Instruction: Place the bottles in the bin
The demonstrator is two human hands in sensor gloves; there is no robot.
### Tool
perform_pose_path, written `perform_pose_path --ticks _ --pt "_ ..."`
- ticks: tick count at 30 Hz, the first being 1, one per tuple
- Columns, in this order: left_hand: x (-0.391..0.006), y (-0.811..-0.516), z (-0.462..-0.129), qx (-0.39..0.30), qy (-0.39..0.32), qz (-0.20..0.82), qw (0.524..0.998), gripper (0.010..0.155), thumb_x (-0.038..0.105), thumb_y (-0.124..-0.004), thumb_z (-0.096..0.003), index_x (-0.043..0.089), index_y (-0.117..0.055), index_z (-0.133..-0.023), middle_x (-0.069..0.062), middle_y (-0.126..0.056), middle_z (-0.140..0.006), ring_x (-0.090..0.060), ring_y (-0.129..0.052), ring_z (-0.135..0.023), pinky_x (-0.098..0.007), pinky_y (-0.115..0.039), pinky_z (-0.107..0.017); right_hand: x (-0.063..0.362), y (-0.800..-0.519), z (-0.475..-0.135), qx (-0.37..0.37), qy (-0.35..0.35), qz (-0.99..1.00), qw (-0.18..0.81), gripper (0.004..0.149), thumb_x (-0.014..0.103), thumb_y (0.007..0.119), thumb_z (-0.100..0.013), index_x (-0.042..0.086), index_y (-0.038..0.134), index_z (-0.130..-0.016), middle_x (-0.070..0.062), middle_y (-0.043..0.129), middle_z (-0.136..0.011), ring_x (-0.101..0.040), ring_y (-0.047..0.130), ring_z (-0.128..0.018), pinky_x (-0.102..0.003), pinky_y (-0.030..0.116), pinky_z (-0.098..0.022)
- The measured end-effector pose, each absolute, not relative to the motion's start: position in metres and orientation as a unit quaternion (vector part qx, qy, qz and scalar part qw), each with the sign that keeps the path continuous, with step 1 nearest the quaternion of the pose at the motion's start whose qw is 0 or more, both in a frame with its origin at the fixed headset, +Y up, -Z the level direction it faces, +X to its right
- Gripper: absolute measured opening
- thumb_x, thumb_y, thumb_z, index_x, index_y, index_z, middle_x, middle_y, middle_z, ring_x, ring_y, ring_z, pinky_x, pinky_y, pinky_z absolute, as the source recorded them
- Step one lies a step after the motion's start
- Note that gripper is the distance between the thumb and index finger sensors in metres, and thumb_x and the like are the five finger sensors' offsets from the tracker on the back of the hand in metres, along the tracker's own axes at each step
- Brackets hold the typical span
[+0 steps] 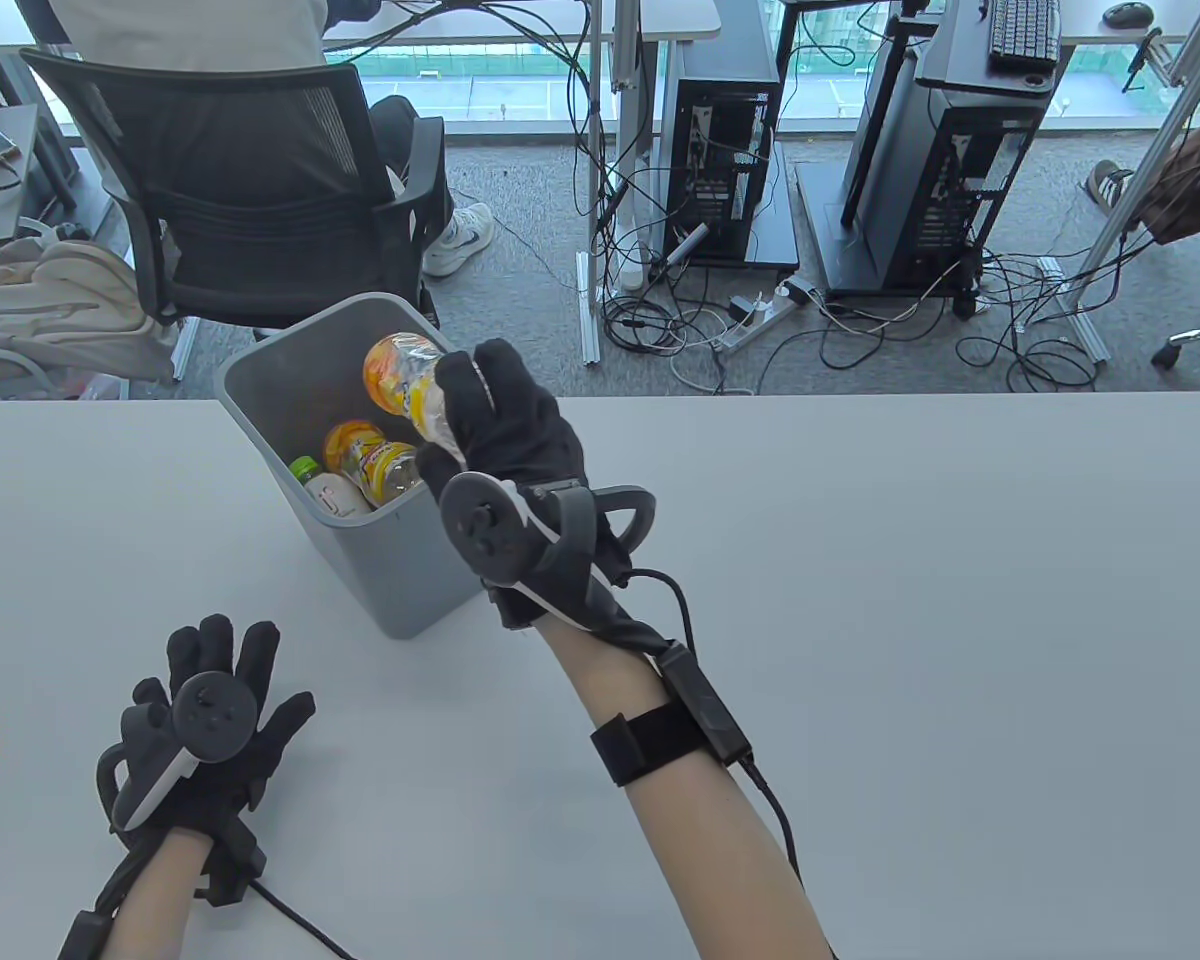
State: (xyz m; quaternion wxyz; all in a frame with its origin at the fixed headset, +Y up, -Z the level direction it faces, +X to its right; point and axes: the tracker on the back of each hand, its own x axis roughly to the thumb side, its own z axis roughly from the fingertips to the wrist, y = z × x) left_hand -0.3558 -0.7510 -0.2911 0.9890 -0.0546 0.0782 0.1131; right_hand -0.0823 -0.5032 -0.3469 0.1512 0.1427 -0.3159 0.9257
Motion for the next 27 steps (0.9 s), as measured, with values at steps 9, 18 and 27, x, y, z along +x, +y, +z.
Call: perform_pose_path --ticks 9,18,27 --pt "-0.356 -0.751 -0.291 -0.055 0.078 0.117 0.989 0.083 0.074 -0.052 -0.0476 0.041 -0.018 -0.117 0.001 -0.004 -0.128 -0.031 0.001 -0.120 -0.068 -0.014 -0.083 -0.088 -0.550 -0.361 0.157 -0.245 0.948 0.131 0.089 0.068 0.054 -0.046 0.028 0.011 -0.112 -0.011 0.021 -0.122 -0.038 0.050 -0.107 -0.050 0.055 -0.080" --pt "-0.356 -0.751 -0.291 -0.054 0.081 0.113 0.989 0.083 0.074 -0.052 -0.0476 0.041 -0.018 -0.117 0.001 -0.003 -0.128 -0.031 0.001 -0.120 -0.068 -0.012 -0.082 -0.015 -0.616 -0.343 0.137 -0.198 0.955 0.174 0.076 0.062 0.056 -0.049 0.032 0.031 -0.114 -0.005 0.035 -0.123 -0.035 0.041 -0.110 -0.053 0.043 -0.082" --pt "-0.354 -0.748 -0.291 -0.032 0.070 0.120 0.990 0.083 0.073 -0.052 -0.0480 0.040 -0.021 -0.117 0.001 -0.006 -0.128 -0.031 -0.001 -0.121 -0.068 -0.018 -0.084 0.060 -0.687 -0.327 0.075 -0.144 0.976 0.146 0.073 0.060 0.059 -0.050 0.031 0.035 -0.114 -0.004 0.035 -0.123 -0.033 0.036 -0.111 -0.050 0.036 -0.082"
